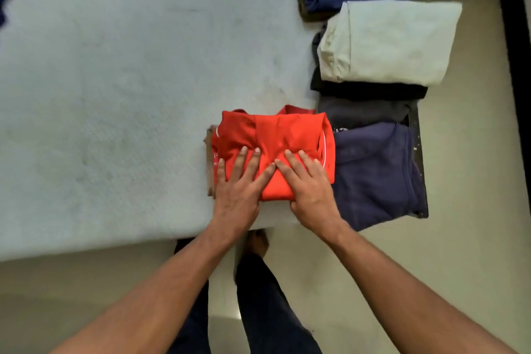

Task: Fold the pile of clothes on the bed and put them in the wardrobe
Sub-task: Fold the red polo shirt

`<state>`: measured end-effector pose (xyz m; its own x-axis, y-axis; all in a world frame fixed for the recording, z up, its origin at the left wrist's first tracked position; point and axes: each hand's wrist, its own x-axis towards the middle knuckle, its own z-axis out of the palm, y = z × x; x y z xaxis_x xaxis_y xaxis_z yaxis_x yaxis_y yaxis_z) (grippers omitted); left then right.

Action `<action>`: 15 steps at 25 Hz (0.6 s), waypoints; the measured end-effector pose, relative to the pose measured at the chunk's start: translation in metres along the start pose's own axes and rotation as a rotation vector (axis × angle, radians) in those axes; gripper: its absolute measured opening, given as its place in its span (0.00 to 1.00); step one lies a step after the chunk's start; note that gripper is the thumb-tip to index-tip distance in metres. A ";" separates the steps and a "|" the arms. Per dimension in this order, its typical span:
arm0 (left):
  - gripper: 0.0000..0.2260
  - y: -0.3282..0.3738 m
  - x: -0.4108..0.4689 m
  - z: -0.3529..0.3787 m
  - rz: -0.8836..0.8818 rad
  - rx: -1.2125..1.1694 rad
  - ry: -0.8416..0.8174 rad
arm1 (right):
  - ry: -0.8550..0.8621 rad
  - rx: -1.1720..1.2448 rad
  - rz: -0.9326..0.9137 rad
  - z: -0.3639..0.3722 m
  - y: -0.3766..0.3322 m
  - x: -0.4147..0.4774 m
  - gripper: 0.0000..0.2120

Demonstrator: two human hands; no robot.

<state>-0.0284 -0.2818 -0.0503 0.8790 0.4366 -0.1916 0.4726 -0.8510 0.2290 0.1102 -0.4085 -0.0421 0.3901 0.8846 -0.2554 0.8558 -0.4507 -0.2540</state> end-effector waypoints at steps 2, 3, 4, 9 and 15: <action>0.35 -0.003 0.001 0.011 -0.025 0.007 -0.071 | -0.054 0.031 0.034 0.012 0.003 0.003 0.42; 0.36 -0.005 0.004 0.009 -0.033 -0.008 -0.081 | -0.064 0.059 0.039 0.010 0.004 0.009 0.42; 0.37 -0.005 0.004 0.002 -0.031 -0.026 -0.061 | -0.074 0.085 0.031 0.004 0.004 0.010 0.43; 0.34 -0.010 0.020 -0.044 0.085 -0.112 0.170 | 0.088 0.216 -0.046 -0.032 0.013 0.017 0.37; 0.31 -0.028 0.066 0.019 -0.173 -0.064 0.054 | 0.135 0.101 0.254 0.021 -0.002 0.072 0.31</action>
<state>0.0150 -0.2351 -0.0878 0.7857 0.5912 -0.1824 0.6184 -0.7425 0.2573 0.1293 -0.3459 -0.0793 0.6348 0.7470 -0.1975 0.6896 -0.6631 -0.2912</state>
